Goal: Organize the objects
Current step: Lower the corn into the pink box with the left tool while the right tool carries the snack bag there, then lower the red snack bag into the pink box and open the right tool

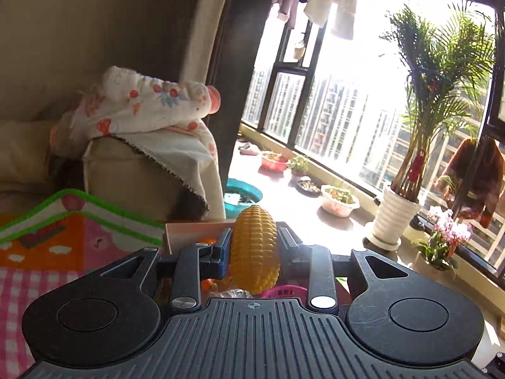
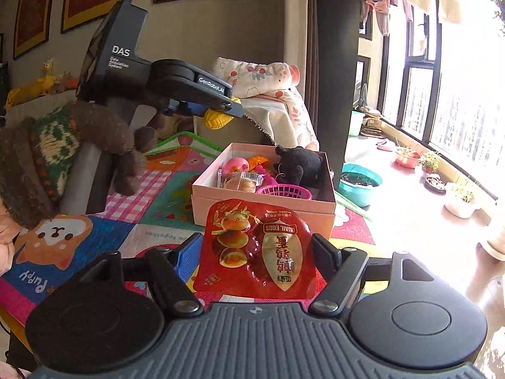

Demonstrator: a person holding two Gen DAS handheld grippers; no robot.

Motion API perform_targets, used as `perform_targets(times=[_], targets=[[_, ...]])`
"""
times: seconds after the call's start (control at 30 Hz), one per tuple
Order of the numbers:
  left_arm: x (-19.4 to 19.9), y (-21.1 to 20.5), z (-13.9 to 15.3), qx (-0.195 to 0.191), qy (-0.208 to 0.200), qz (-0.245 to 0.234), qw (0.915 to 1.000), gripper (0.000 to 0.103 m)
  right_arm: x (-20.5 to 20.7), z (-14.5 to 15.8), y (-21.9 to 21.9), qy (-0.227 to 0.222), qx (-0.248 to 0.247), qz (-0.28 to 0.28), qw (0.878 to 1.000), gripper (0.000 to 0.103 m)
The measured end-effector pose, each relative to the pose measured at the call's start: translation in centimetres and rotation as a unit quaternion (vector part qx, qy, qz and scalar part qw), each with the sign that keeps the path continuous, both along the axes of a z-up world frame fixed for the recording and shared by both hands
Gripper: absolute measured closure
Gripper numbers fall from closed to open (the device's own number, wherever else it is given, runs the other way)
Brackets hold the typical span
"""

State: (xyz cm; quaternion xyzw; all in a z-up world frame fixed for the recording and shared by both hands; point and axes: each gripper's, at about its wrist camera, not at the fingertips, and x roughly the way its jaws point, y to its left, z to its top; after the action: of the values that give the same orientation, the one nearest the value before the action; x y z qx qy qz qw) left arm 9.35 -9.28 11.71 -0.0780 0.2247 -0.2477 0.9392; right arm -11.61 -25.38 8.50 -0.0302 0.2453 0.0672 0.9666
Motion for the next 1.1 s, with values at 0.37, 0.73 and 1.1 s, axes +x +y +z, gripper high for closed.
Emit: perform_targets(times=[0.37,0.73,1.1], targets=[[0.7,2.3,-5.5,-0.009,0.067,0.019,0.9975,0.069,1.7,-1.3,-0.8,0.028,-0.012,-0.021,0.999,0.030],[-7.1,9.2,-9.0,-0.030,0.130,0.036,0.9903,0.070,10.9,1.4,0.7,0.013,-0.020,-0.026,0.999,0.030],[-8.5,10.3,-7.9,-0.043,0.121,0.026,0.9914,0.070,20.8,1.7,-0.1,0.070,0.022,-0.046,0.996,0.025]])
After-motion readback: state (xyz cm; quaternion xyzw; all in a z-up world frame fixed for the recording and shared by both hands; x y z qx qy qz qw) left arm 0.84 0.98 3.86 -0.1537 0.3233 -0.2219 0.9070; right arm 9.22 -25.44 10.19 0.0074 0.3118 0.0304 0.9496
